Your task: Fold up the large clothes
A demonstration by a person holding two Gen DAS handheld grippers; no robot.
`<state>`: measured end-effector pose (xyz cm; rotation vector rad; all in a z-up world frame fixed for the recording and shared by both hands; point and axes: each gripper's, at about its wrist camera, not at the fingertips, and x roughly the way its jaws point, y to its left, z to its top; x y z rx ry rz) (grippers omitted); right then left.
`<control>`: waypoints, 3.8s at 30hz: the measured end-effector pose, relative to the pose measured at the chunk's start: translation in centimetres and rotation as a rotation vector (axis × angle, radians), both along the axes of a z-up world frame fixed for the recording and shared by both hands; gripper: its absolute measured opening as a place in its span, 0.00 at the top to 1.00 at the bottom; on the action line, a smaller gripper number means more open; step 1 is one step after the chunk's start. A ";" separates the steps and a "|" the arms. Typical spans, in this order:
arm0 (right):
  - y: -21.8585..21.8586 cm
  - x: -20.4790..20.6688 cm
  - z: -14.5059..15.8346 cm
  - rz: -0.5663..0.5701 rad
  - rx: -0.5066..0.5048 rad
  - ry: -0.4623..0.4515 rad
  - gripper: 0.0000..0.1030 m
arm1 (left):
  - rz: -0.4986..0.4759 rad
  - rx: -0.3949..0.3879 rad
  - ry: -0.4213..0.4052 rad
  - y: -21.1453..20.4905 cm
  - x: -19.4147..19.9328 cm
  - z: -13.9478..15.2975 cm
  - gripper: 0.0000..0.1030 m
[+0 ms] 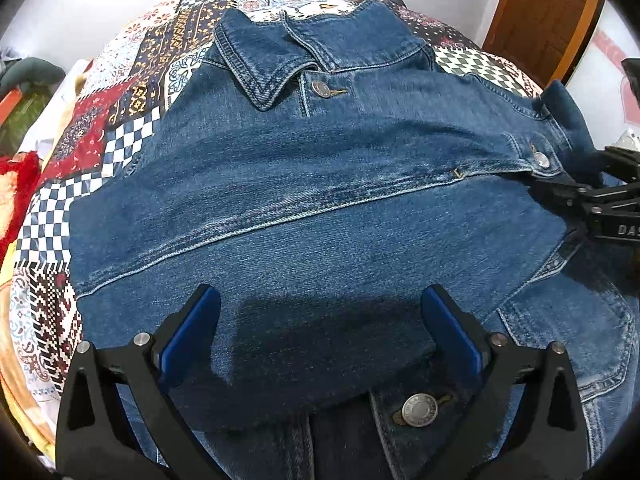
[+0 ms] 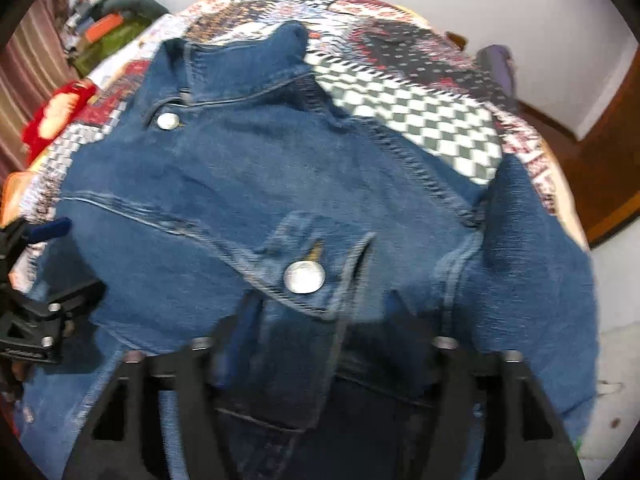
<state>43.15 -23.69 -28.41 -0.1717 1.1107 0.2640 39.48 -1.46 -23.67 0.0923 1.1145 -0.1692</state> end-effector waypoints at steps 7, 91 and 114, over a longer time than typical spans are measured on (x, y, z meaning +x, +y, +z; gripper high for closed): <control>-1.9 -1.7 3.4 -0.029 0.060 -0.026 0.29 | 0.015 0.020 -0.001 0.0 -0.1 1.0 0.01; 7.4 -2.9 1.4 -0.024 0.460 0.193 0.91 | 0.180 -0.019 -0.162 7.7 -8.3 8.1 0.01; -5.9 -9.2 7.5 -0.098 0.392 0.031 0.90 | -0.128 -0.005 -0.205 -7.0 -2.1 13.0 0.00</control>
